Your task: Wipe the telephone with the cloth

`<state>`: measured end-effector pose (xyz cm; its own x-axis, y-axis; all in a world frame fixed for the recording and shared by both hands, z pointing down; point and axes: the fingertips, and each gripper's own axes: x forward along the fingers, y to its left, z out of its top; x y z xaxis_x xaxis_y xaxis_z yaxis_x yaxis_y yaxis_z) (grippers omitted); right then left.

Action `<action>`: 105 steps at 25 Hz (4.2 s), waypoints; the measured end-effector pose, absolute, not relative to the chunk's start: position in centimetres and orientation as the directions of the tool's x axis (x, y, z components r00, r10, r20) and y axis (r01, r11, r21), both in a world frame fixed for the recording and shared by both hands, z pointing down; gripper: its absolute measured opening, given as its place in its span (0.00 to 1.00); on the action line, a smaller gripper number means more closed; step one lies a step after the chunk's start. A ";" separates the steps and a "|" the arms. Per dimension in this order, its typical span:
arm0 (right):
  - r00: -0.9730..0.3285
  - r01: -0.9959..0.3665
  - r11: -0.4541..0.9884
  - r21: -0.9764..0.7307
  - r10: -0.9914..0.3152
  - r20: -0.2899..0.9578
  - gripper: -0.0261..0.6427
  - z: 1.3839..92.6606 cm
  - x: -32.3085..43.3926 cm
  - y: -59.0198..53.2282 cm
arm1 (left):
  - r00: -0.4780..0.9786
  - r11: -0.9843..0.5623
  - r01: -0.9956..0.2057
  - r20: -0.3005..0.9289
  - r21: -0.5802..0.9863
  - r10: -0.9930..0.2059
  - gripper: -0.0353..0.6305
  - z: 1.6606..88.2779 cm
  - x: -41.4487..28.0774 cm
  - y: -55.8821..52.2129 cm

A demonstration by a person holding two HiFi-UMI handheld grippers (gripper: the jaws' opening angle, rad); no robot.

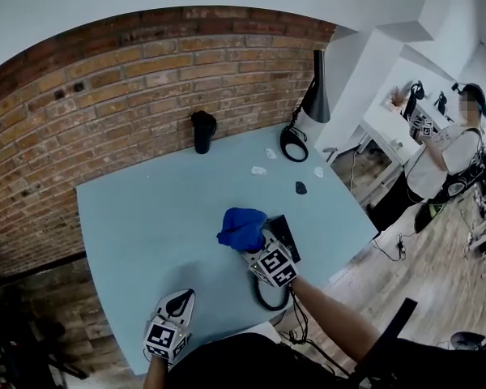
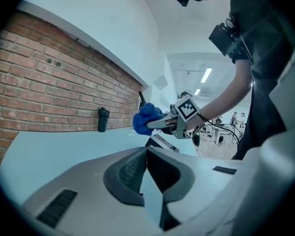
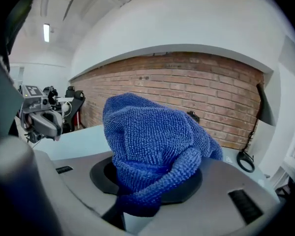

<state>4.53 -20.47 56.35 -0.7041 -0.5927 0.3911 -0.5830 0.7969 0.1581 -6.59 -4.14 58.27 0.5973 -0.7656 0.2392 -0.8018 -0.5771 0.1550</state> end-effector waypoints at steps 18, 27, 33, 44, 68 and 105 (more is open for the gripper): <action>-0.447 -0.743 0.646 0.175 -0.673 0.589 0.30 63.5 10.6 -26.8 | 0.595 -0.564 -0.803 0.270 0.191 -0.757 0.05 59.0 -6.8 -4.2; -0.455 -0.720 0.671 0.175 -0.647 0.612 0.30 64.7 11.5 -27.3 | 0.607 -0.575 -0.795 0.274 0.193 -0.746 0.05 59.4 -6.3 -4.4; -0.521 -0.751 0.657 0.067 -0.652 0.551 0.30 64.3 11.9 -27.2 | 0.586 -0.552 -0.811 0.273 0.197 -0.763 0.05 59.4 -7.2 -4.4; -0.627 -0.759 0.622 -0.193 -0.617 0.476 0.30 63.5 13.0 -26.7 | 0.586 -0.548 -0.810 0.267 0.206 -0.765 0.05 59.3 -7.4 -4.5; -0.594 -0.761 0.629 -0.160 -0.577 0.560 0.30 65.9 14.9 -22.4 | 0.640 -0.603 -0.768 0.292 0.218 -0.710 0.05 59.4 -5.8 -3.9; -0.545 -0.777 0.613 -0.144 -0.540 0.641 0.30 70.3 17.4 -14.1 | 0.675 -0.636 -0.736 0.329 0.232 -0.660 0.05 60.7 -4.3 -3.1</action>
